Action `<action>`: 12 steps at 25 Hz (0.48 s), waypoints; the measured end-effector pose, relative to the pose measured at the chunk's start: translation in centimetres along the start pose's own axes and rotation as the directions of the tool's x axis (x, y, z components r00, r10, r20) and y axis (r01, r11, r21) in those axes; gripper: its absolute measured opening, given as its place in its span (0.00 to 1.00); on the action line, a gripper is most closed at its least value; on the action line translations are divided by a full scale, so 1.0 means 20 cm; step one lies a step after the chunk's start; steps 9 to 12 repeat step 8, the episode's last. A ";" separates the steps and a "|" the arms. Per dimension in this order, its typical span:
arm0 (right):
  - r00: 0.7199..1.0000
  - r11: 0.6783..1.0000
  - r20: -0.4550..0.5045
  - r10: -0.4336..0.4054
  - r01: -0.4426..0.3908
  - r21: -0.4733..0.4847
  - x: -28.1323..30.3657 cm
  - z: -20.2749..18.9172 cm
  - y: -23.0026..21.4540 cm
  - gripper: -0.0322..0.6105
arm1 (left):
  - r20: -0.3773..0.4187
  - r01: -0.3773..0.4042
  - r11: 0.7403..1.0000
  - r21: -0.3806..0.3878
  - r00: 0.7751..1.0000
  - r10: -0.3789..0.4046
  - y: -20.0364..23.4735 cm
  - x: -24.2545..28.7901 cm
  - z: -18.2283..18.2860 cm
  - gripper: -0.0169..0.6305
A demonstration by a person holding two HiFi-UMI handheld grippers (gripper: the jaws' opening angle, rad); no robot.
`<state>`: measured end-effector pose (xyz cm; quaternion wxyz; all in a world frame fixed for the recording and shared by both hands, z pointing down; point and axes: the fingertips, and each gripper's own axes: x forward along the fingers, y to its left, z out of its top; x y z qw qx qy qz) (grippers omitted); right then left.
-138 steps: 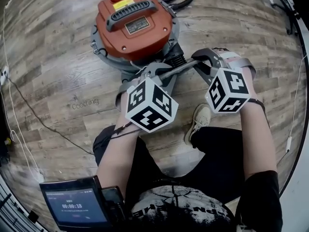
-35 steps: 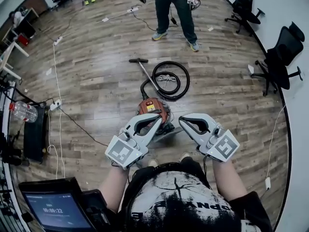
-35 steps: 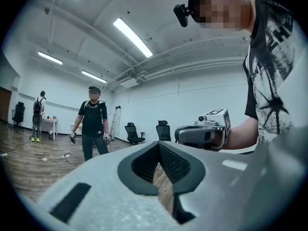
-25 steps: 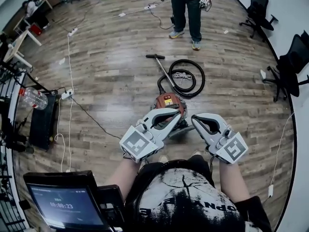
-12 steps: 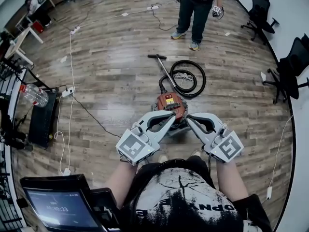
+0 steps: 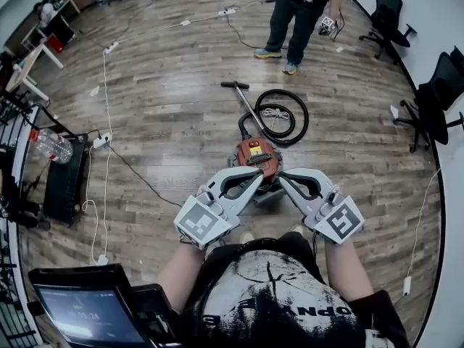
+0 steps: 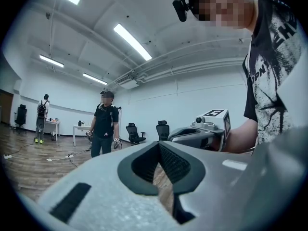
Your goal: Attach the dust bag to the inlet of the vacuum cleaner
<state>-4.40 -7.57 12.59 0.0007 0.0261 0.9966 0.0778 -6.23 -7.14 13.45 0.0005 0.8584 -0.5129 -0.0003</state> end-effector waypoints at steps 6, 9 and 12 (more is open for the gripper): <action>1.000 1.000 -0.005 -0.006 0.006 -0.008 0.00 0.00 -0.01 0.06 | 0.001 -0.004 1.000 -0.001 1.000 0.004 0.00 0.00 -0.01 0.03; 1.000 1.000 -0.001 -0.012 0.012 -0.008 0.00 0.00 -0.01 0.06 | -0.002 -0.005 1.000 -0.002 1.000 0.005 0.00 -0.01 -0.02 0.03; 1.000 1.000 -0.001 -0.012 0.012 -0.008 0.00 0.00 -0.01 0.06 | -0.002 -0.005 1.000 -0.002 1.000 0.005 0.00 -0.01 -0.02 0.03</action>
